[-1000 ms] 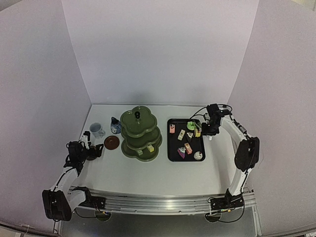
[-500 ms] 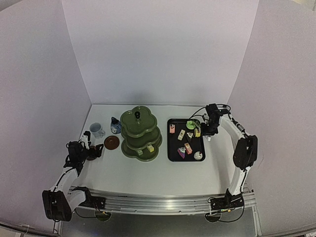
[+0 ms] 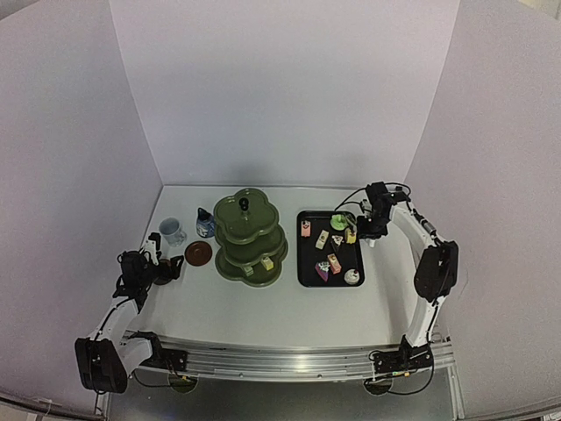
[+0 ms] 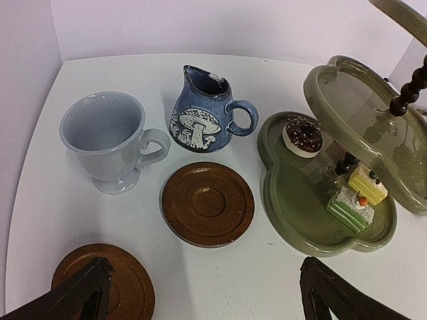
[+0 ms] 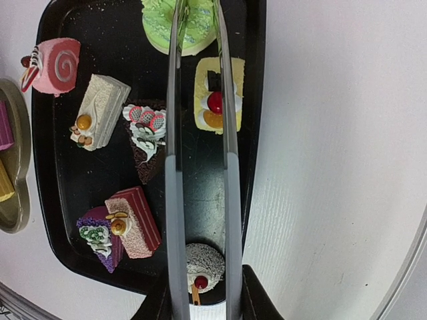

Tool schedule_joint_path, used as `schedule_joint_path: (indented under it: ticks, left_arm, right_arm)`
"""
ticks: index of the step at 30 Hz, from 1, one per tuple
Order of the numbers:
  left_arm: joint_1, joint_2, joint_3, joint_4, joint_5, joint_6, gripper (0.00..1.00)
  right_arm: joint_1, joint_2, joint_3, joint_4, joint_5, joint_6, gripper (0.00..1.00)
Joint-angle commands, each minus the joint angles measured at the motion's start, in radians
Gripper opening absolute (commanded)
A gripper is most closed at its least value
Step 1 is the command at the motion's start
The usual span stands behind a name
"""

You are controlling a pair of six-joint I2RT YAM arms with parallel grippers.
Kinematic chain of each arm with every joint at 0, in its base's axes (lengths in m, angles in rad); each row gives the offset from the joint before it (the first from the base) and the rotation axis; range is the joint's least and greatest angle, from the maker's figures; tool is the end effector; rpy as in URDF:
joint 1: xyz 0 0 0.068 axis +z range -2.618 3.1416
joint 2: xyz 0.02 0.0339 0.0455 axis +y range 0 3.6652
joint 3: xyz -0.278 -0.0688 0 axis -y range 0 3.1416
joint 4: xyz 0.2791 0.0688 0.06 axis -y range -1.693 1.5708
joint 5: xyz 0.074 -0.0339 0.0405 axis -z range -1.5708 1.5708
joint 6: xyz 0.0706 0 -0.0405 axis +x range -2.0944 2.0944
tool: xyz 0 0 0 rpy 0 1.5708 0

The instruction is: Serve the afternoon tea

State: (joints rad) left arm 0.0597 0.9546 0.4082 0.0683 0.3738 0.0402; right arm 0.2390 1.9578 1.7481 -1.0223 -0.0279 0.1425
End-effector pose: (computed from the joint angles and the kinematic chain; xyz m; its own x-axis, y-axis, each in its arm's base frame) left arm 0.2541 -0.0106 0.1823 -0.4481 0.0107 -0.8939 0.2863 0.9490 -0.1322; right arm 0.4449 0.1104 0.2352 -0.9419 -0.0834 -0.3252 -0.1130 0.9909 0.0732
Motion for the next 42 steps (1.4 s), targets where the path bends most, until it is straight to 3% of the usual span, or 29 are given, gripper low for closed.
schedule_joint_path:
  ticks: [1,21,36,42]
  left_arm:
    - [-0.002,-0.025,0.054,0.006,0.000,0.022,0.99]
    - [-0.003,-0.090,0.059,-0.051,-0.043,0.000,0.99]
    - [-0.003,-0.320,0.032,-0.186,-0.098,-0.014,0.99]
    - [-0.002,-0.347,0.035,-0.191,-0.098,-0.006,0.99]
  right_arm:
    - [0.003,-0.074,0.027,-0.008,0.020,0.002,0.00]
    - [0.034,-0.242,0.025,-0.007,0.042,0.046,0.00]
    - [0.429,-0.679,-0.384,-0.007,0.142,0.254,0.00]
    - [0.647,-0.689,-0.435,0.018,0.174,0.298,0.00]
